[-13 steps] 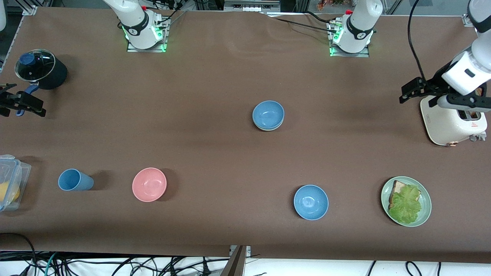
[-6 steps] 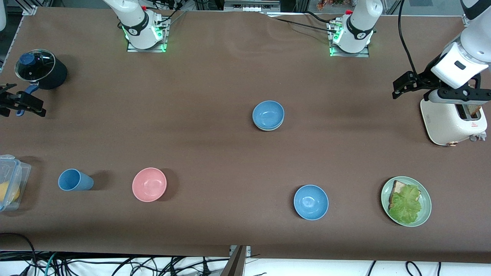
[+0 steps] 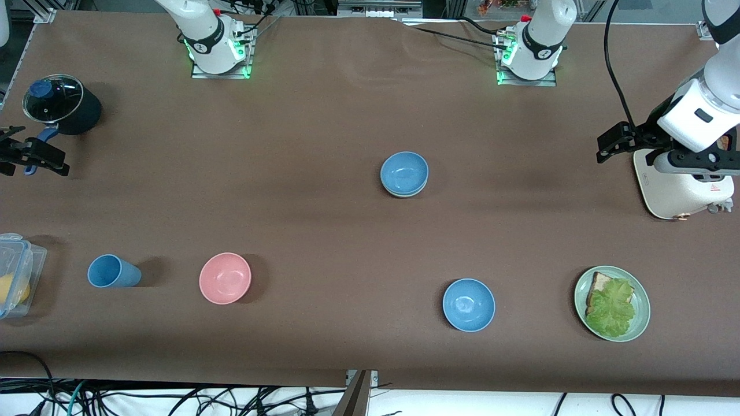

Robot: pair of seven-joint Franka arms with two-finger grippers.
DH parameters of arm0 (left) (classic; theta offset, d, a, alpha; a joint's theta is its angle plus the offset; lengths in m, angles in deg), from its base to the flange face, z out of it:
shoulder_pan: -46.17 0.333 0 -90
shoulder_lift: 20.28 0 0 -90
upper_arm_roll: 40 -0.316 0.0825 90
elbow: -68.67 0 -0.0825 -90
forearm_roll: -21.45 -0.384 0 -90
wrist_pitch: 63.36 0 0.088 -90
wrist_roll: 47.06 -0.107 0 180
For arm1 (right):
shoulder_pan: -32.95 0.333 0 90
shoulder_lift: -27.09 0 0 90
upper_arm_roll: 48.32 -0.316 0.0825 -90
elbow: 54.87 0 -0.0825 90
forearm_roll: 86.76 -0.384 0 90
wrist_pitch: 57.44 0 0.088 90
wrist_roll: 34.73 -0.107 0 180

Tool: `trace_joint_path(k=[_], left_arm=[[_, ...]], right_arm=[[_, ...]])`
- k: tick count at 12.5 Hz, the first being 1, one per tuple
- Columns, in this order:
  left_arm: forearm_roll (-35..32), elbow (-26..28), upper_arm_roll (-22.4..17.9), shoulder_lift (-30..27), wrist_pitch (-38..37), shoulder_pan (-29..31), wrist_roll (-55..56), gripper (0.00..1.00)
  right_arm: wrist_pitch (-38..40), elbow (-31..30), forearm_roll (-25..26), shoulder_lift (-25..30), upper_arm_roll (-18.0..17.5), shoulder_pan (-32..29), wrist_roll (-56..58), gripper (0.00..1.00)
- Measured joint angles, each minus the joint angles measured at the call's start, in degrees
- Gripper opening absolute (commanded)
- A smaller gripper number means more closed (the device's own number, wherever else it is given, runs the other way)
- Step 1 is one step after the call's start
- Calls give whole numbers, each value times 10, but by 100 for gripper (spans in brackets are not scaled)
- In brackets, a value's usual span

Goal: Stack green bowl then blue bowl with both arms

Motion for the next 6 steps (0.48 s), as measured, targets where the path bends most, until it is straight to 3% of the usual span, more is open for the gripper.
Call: trace_joint_path(k=[6], left_arm=[[0,-4,-4,0,-9,0,7,100]], right_arm=[[0,0,0,0,0,0,0,100]])
